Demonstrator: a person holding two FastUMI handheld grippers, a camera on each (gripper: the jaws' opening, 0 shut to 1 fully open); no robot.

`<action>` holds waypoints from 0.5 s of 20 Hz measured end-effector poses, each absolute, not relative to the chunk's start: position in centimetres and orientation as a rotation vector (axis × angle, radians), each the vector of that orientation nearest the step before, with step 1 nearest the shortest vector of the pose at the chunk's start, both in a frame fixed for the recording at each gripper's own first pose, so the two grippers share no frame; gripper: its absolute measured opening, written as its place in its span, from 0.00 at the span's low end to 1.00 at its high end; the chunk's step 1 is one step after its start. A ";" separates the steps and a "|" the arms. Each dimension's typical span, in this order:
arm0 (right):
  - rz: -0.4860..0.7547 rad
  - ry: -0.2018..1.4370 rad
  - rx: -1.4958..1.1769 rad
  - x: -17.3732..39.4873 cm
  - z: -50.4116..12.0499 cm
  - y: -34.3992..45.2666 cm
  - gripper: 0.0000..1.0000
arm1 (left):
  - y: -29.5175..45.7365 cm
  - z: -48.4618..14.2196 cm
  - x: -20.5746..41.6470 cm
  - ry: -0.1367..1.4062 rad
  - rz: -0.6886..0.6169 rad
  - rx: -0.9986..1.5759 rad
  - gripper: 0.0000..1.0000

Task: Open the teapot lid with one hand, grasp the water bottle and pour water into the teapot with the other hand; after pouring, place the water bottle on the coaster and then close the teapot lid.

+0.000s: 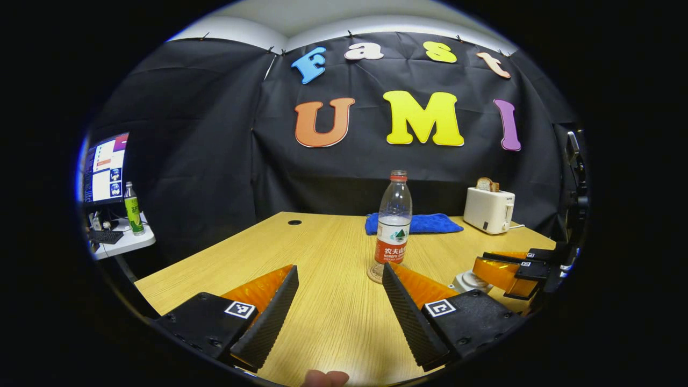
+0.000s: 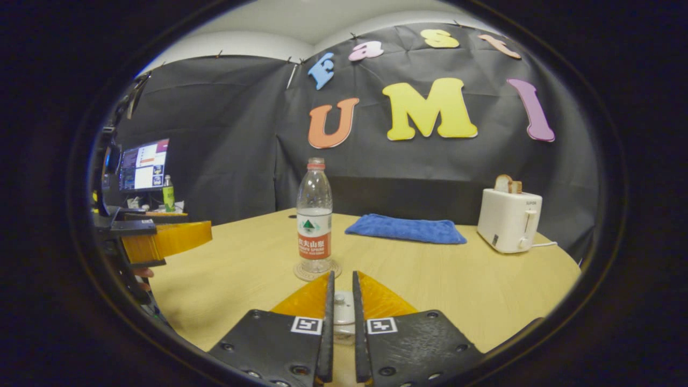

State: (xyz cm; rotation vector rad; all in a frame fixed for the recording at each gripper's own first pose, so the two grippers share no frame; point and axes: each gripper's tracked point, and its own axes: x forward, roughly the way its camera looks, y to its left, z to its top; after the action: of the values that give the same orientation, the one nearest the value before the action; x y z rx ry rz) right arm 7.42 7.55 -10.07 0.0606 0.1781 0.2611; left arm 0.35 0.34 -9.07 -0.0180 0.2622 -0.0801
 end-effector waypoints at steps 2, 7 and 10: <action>0.227 0.138 0.066 7.0 -8.7 6.4 0.38 | -0.9 -8.2 0.2 0.239 -0.101 -0.021 0.98; 0.052 0.104 0.099 4.0 -6.8 0.0 0.97 | -5.5 -6.4 -0.2 0.178 -0.140 -0.056 0.98; -0.040 0.081 0.109 1.8 -5.3 -3.7 0.99 | -7.7 -4.3 -1.0 0.114 -0.152 -0.029 0.98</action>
State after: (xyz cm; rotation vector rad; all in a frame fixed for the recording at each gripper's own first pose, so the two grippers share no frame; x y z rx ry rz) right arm 1.79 -3.67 -5.29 0.1086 0.0814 -0.0396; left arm -0.97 -7.72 -4.33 -0.0288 0.1140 -0.1518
